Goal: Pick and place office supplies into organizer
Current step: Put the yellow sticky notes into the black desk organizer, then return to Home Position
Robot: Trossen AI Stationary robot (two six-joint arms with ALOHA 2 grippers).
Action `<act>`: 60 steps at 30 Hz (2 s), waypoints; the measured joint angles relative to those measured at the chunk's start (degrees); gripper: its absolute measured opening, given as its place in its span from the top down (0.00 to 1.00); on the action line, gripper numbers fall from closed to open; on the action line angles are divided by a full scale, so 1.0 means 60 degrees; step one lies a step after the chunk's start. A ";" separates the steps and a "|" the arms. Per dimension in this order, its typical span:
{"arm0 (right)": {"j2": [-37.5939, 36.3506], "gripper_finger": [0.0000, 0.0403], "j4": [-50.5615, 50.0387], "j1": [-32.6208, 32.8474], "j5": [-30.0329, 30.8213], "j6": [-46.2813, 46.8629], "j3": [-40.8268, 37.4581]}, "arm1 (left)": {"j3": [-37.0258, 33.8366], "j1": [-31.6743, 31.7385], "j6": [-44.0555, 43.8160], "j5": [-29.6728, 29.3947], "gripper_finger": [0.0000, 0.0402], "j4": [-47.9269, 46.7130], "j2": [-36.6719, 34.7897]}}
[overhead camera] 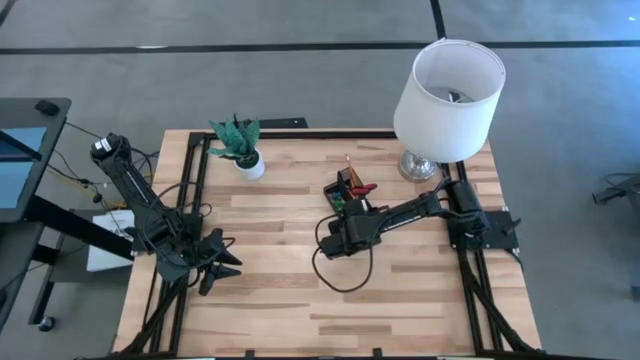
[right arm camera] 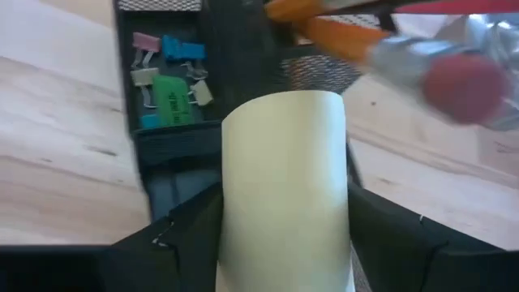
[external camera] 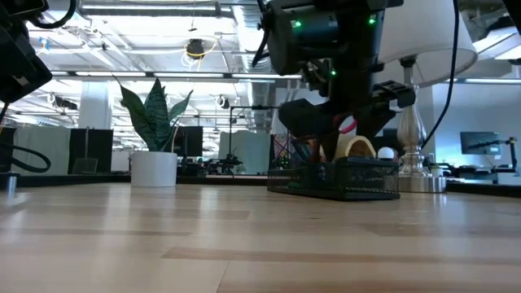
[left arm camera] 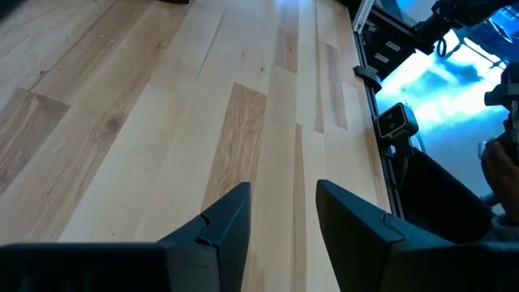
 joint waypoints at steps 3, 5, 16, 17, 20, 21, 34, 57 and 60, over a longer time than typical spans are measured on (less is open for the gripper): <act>0.0000 0.39 0.0291 0.0000 -0.0004 -0.0213 0.0000 | 0.0000 0.0000 0.0003 0.0002 0.66 0.0000 0.0001; 0.0073 0.37 0.0392 -0.0009 -0.0085 -0.0308 0.0004 | 0.0002 0.0002 0.0000 -0.0002 0.66 0.0000 0.0002; 0.0160 0.32 0.0520 -0.0091 -0.1064 -0.0246 -0.0062 | 0.0000 0.0003 0.0000 -0.0002 0.66 0.0000 0.0001; 0.0160 0.32 0.0611 -0.0103 -0.1105 -0.0258 -0.0062 | 0.0000 0.0002 0.0002 -0.0002 0.66 0.0000 0.0000; 0.0160 0.32 0.0853 -0.0140 -0.1072 -0.0487 -0.0062 | 0.0001 0.0000 0.0000 -0.0002 0.66 0.0000 0.0001; 0.0160 0.32 0.0897 -0.0144 -0.1022 -0.0524 -0.0062 | 0.0003 0.0000 0.0000 -0.0002 0.66 0.0000 0.0001; 0.0160 0.14 0.0804 -0.0420 -0.1227 -0.0972 -0.0062 | 0.0000 0.0000 0.0000 0.0002 0.66 0.0000 -0.0001; 0.0051 0.01 0.0284 -0.0211 -0.1180 -0.0899 -0.0057 | 0.0000 0.0000 0.0000 -0.0002 0.66 0.0000 0.0000; 0.0051 0.01 -0.0686 0.0061 -0.1065 -0.0683 0.0215 | 0.0000 0.0000 0.0000 0.0001 0.66 0.0000 -0.0001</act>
